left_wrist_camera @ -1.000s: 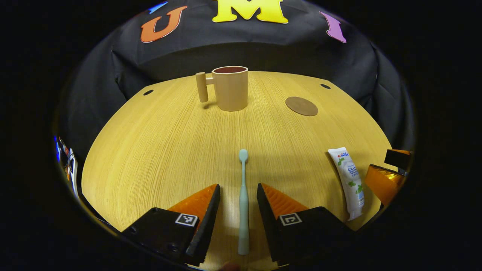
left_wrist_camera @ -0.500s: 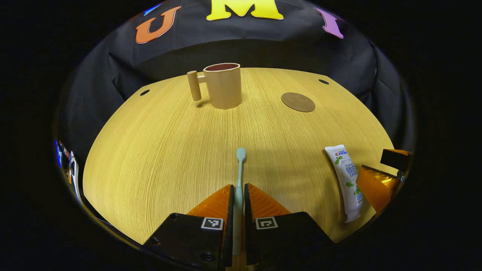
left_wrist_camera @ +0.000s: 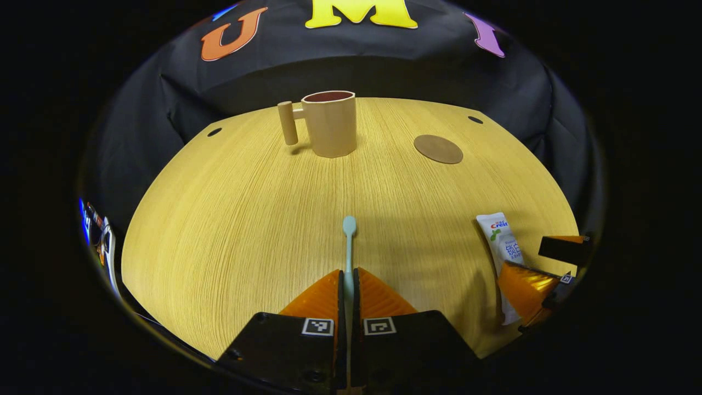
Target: Put the toothbrush and toothpaste on the desktop into the cup, then pick up the cup and place it on the coaster on the desktop.
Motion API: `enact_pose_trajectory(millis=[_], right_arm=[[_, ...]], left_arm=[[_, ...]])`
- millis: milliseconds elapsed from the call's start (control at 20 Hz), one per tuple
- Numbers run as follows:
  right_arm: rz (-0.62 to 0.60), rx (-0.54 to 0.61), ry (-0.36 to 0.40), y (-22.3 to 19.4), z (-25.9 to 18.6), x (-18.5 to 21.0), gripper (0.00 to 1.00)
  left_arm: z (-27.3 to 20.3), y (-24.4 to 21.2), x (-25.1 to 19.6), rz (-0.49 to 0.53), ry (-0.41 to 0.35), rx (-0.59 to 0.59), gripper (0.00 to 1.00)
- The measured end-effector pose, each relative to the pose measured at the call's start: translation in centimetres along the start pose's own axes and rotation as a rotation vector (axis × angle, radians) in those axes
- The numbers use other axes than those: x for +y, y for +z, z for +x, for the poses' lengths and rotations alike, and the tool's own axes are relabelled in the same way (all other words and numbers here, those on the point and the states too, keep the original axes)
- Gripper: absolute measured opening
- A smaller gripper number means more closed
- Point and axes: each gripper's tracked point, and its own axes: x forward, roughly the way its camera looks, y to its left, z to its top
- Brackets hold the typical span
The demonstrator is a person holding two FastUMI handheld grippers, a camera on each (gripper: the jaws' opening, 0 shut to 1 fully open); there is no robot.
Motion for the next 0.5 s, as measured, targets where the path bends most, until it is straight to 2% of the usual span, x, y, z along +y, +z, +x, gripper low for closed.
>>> enact_pose_trajectory(millis=[100,150,250,300,500], right_arm=[[0.006,0.038,0.009,-0.7,0.4,0.2,0.98],[0.002,0.064,0.011,-1.1,0.7,0.2,0.93],[0.011,0.094,0.026,-1.4,0.9,0.6,0.83],[0.015,0.102,0.029,-1.4,1.1,0.6,0.68],[0.039,0.139,0.041,-1.5,1.3,0.8,0.45]], left_arm=[[-0.1,0.2,0.1,-0.010,0.003,-0.002,0.06],[-0.2,0.4,0.2,-0.015,0.005,-0.003,0.06],[-0.3,0.8,0.5,-0.026,0.006,-0.009,0.06],[-0.4,1.1,0.5,-0.032,0.005,-0.014,0.06],[-1.0,3.3,1.0,-0.053,0.010,-0.052,0.06]])
